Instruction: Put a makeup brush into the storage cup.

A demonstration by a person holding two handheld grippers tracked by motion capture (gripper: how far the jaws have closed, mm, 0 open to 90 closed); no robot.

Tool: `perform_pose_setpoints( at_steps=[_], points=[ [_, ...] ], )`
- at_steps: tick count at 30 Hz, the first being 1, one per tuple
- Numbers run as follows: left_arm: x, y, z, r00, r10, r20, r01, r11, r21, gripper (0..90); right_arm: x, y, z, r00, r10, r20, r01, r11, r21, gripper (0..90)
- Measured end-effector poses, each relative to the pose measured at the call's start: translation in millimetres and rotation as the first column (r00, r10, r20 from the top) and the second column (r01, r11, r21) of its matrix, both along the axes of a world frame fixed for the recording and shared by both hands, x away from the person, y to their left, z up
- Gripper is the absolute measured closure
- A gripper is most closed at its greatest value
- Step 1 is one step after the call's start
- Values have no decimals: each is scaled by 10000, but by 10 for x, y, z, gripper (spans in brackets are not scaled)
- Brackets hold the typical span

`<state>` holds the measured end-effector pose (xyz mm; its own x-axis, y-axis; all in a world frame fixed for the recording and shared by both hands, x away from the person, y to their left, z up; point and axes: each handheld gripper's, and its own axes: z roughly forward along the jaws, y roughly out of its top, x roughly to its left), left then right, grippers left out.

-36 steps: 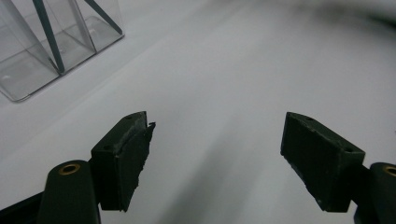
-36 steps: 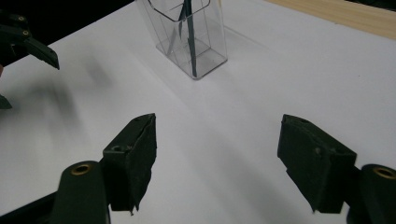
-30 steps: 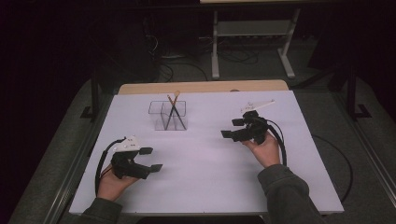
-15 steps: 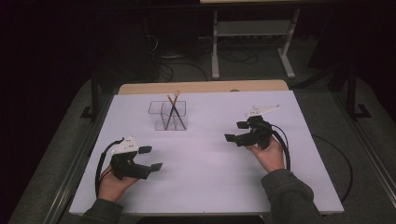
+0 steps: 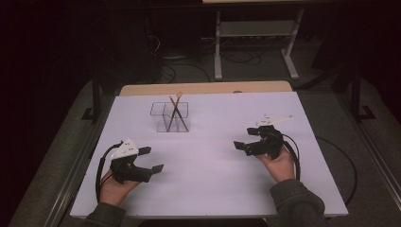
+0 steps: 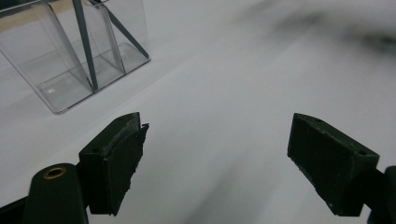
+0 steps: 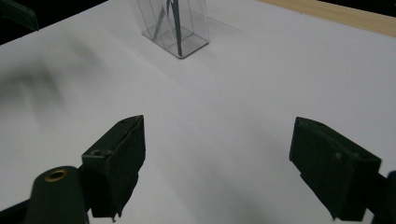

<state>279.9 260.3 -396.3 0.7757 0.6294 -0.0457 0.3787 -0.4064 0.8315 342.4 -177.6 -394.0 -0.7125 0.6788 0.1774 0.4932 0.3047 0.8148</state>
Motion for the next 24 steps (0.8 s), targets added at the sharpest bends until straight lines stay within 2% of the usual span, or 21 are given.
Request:
perform_pose_setpoints(
  at_steps=[7, 10, 18, 24],
  points=[
    [-45, 18, 15, 9998, 114, 150, -111, 9998, -155, 175, -101, -100, -35, 9995, -248, 203, 249, 9997, -40, 153],
    [-53, 16, 18, 9997, 194, 162, -189, 9993, -315, 175, -144, -120, -58, 9993, -361, 126, 361, 9993, 23, 150],
    [-102, 21, 29, 9991, 312, 283, -304, 9992, -274, 174, -256, -153, -117, 9991, -393, 175, 397, 9989, -237, 147],
    [-150, 43, 37, 9975, 565, 436, -553, 9981, -280, 173, -340, -198, -136, 9980, -499, 384, 503, 9987, -85, 147]
  ],
)
